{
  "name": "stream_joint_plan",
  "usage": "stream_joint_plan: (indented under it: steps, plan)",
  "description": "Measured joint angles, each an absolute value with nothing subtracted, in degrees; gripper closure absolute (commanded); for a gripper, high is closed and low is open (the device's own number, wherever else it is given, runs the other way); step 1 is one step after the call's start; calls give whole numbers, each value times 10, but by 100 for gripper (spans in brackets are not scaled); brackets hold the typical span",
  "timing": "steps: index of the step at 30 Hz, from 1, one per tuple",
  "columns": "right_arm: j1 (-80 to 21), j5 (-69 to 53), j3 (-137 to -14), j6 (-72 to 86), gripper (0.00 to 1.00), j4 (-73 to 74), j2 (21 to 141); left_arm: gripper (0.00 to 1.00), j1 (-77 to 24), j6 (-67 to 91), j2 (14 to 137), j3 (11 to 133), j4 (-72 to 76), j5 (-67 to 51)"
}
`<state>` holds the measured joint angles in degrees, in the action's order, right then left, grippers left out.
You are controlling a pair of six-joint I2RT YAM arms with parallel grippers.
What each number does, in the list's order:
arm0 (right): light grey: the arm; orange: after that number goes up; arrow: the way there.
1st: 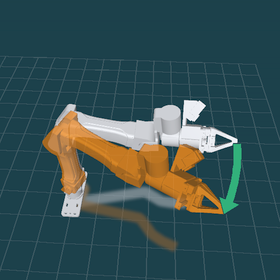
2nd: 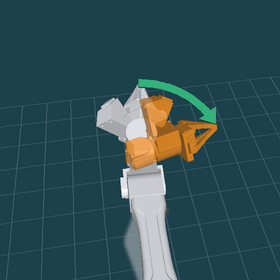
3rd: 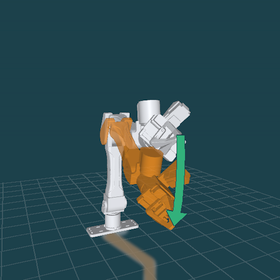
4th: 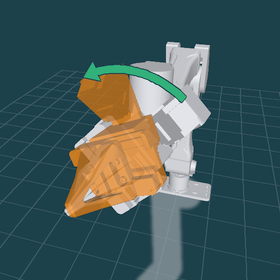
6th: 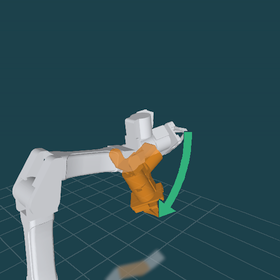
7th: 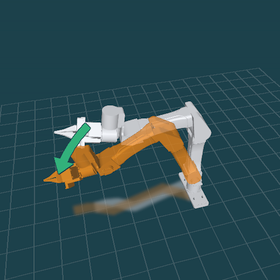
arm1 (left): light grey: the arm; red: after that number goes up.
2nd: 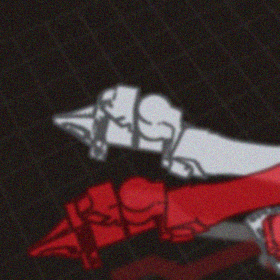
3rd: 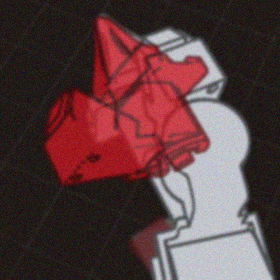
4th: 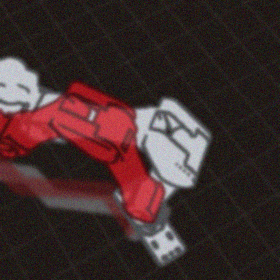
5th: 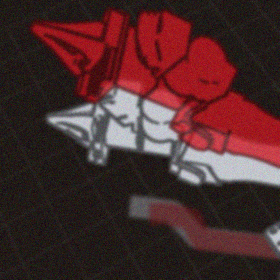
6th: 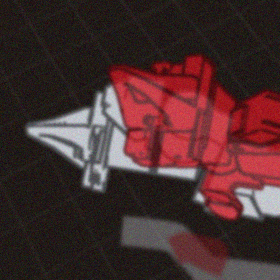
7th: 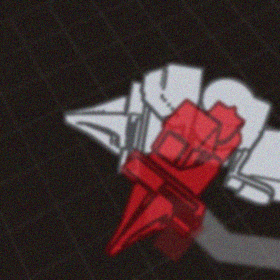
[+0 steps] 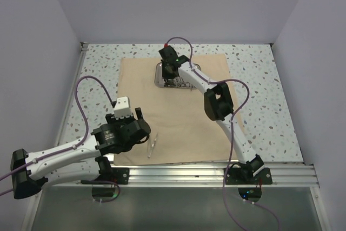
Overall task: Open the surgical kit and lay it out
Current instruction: Pick up the medical item from the container, then place the medical item in the surgical kit.
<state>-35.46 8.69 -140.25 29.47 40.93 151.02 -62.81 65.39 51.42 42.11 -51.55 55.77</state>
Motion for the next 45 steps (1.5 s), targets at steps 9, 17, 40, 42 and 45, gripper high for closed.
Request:
stream_joint_plan:
  steps: [9, 17, 40, 42, 45]
  plan:
    - [-353, 96, -1397, 298, 100, 392, 1513, 13, -628, 653, 515, 421, -515, 558]
    - [-355, 95, -1297, 298, 100, 343, 1457, 16, -628, 653, 548, 421, -511, 565]
    - [-579, 126, -709, 369, 100, 178, 1048, 16, -628, 637, 576, 419, -489, 576]
    - [-608, 125, -668, 389, 100, 163, 1046, 14, -628, 627, 568, 415, -474, 575]
    - [-643, 126, -626, 415, 100, 138, 1046, 12, -628, 612, 560, 410, -455, 574]
